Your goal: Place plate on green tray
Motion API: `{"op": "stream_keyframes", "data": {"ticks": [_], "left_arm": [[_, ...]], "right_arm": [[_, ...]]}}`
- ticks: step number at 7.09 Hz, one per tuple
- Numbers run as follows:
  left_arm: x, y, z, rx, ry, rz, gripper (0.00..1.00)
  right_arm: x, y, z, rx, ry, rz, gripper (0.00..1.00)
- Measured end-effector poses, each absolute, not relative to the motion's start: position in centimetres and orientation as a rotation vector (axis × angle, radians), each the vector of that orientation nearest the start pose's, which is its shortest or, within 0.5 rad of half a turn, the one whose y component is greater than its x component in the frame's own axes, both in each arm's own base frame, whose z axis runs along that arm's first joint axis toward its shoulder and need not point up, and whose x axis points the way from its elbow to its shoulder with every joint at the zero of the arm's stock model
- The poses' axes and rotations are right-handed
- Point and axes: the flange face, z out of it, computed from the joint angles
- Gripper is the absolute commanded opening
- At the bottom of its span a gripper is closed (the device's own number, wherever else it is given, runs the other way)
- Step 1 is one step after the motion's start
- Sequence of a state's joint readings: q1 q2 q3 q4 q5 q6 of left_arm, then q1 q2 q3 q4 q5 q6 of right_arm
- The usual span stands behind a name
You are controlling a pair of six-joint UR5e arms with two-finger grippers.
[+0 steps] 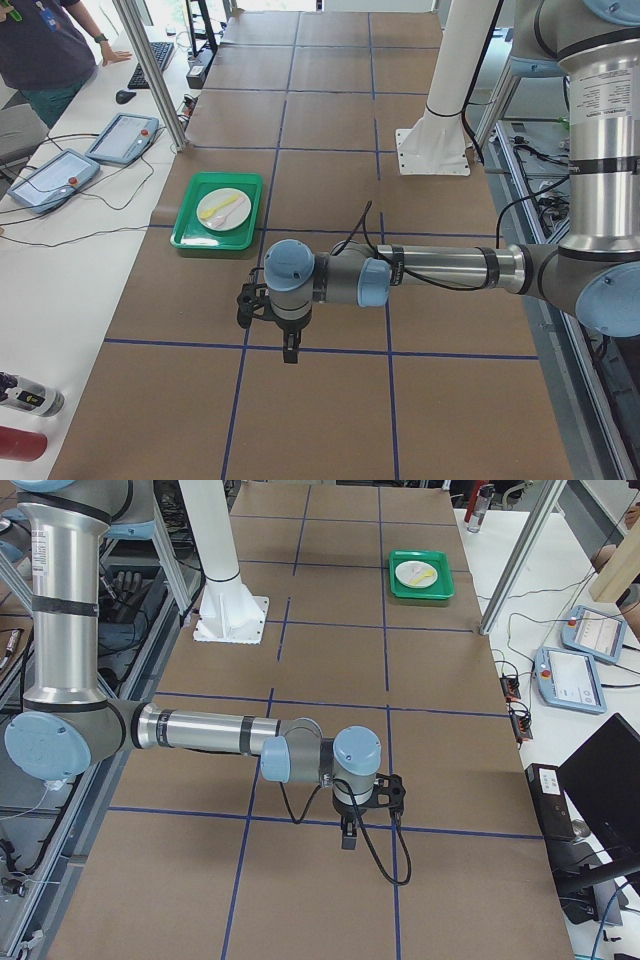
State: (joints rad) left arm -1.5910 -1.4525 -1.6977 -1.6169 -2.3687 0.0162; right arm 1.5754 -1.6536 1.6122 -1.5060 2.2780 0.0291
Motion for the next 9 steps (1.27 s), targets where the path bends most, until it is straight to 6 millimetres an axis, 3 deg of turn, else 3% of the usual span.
{"op": "stream_keyframes", "data": {"ticks": [9], "left_arm": [[-7.01, -44.47, 64.62, 0.054, 0.798, 0.031, 1.00]], "right_arm": [[7.07, -45.79, 67.57, 0.014, -0.707, 0.024, 1.00]]}}
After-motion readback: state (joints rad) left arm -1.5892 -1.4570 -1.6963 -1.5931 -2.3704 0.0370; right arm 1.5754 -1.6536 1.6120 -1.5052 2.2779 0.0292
